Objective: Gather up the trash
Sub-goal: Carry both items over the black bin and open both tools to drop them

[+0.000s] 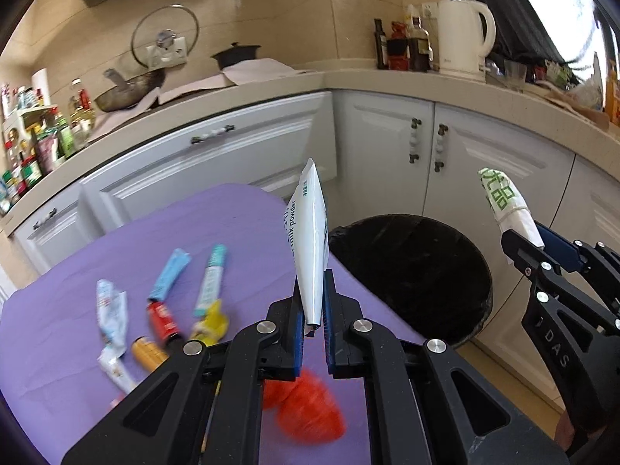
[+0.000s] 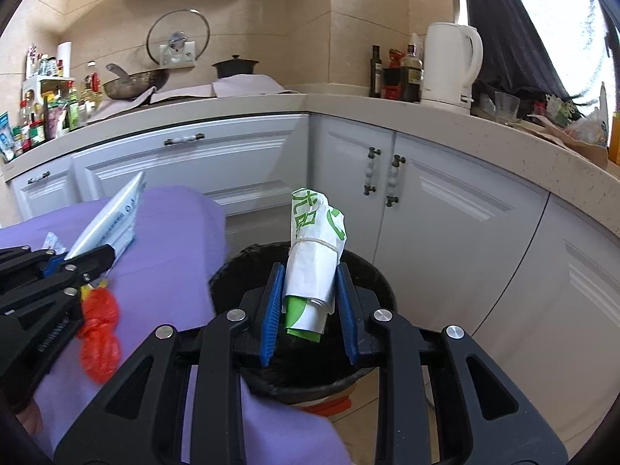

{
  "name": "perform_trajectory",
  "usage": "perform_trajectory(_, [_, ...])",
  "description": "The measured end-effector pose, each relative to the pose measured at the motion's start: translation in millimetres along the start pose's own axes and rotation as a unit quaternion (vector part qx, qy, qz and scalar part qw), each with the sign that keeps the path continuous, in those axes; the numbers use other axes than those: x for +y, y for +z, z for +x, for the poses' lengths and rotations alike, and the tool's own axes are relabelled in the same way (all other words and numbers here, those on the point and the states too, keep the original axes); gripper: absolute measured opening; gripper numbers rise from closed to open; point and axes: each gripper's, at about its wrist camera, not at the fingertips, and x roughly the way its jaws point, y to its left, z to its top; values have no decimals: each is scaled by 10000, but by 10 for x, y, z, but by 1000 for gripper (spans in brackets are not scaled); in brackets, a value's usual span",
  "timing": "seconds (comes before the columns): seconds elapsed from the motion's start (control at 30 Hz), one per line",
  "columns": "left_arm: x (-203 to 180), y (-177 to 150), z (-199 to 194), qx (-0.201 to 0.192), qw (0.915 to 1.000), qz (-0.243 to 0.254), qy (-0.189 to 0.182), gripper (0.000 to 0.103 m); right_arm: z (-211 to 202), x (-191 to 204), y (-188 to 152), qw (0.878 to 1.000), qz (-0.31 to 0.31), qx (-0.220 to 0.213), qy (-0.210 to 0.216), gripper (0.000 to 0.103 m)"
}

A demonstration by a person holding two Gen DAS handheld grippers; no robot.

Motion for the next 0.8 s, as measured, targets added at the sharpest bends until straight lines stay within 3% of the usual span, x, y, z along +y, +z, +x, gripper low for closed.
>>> perform_trajectory(0.67, [-402, 269, 910, 667, 9974, 113, 246, 11, 908, -323, 31, 9990, 110, 425, 10, 28])
perform_trajectory(0.8, [-450, 285, 1008, 716, 9968, 166, 312, 19, 1036, -380, 25, 9988, 149, 451, -73, 38])
